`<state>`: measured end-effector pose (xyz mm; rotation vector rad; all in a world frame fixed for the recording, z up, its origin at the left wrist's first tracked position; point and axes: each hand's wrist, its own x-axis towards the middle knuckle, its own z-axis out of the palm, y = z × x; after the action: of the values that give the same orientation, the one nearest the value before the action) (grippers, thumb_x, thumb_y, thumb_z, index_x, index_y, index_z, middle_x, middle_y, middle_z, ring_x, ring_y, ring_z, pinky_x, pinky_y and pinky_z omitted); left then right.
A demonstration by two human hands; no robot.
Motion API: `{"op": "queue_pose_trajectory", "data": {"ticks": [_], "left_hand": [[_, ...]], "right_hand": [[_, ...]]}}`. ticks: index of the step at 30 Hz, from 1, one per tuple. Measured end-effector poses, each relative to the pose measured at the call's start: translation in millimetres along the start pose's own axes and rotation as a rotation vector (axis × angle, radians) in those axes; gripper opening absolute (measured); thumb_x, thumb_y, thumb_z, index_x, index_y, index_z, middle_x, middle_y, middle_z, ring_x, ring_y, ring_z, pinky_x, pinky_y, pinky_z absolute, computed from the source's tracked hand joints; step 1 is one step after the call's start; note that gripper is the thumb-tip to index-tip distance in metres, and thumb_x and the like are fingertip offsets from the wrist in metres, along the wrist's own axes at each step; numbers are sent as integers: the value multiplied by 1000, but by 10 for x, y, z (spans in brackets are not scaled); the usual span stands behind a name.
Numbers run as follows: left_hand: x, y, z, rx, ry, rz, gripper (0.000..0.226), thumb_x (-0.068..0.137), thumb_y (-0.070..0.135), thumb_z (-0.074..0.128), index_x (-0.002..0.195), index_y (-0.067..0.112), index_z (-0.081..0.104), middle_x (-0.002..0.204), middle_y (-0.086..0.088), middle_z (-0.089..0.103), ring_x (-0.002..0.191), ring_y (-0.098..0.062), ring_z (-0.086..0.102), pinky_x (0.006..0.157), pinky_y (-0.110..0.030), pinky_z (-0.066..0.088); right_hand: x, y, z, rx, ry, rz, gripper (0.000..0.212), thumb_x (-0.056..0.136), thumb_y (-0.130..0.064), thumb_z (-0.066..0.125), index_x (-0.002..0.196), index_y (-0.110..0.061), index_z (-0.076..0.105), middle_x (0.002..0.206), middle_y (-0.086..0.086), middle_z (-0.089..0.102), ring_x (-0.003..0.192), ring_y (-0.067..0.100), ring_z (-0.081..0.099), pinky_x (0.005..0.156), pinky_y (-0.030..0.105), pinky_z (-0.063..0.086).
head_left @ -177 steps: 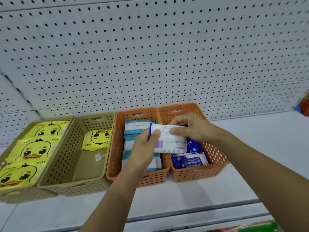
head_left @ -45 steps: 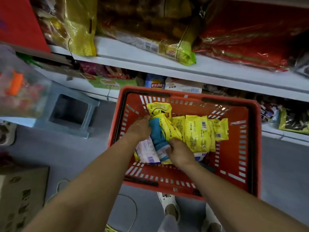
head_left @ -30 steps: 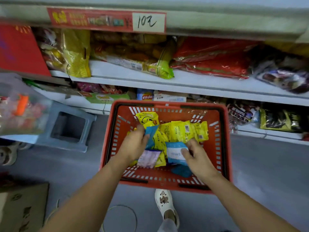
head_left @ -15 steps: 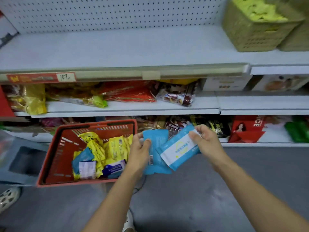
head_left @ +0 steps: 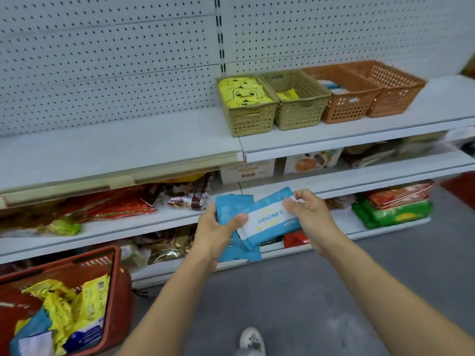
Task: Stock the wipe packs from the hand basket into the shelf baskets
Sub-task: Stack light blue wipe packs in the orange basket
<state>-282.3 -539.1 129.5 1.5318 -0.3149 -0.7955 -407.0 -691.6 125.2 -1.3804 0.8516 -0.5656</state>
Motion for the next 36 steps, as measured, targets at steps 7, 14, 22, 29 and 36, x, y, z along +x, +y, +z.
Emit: {"op": "queue_pose_trajectory", "data": {"ticks": [7,14,22,29,36], "left_hand": [[705,402,704,120,-61,116,40,77,14,80,112,15,61,102,-2,74,88,-20,73,74,-44,61],[1696,941,1666,114,-158,158,38,79,13,79,112,17,61,103,-3,74,89,-22,72,73,-42,61],[2551,1542,2589,127,-213,232,35,80,19,78,112,20,63,100,2,75,85,-14,73,67,-31,59],[3026,1751,2893,-20,-27,190,13,95,28,61,104,20,65,92,0,75,79,-18,73,61,-38,59],[3354,1898,3169,-90,139,145,14,97,30,56,102,20,65,91,0,75,79,-20,74,53,-31,56]], "right_hand": [[788,-445,-726,-16,-117,-47,24,82,-9,72,103,-15,61,100,13,72,87,26,71,77,40,57],[1968,-1180,-1514,-246,-221,-73,12,77,-13,77,85,-10,69,78,5,72,70,16,67,60,29,52],[3029,-1895,-2134,-577,-384,-134,26,69,-27,83,94,-23,76,98,-10,74,95,7,68,89,26,51],[3910,-2074,-2691,-224,-62,-190,17,81,-9,71,98,-13,70,96,8,72,66,8,68,55,19,54],[4867,-1984,-2820,-561,-162,-174,19,79,-10,76,95,-17,71,95,-1,67,81,12,64,66,15,52]]}}
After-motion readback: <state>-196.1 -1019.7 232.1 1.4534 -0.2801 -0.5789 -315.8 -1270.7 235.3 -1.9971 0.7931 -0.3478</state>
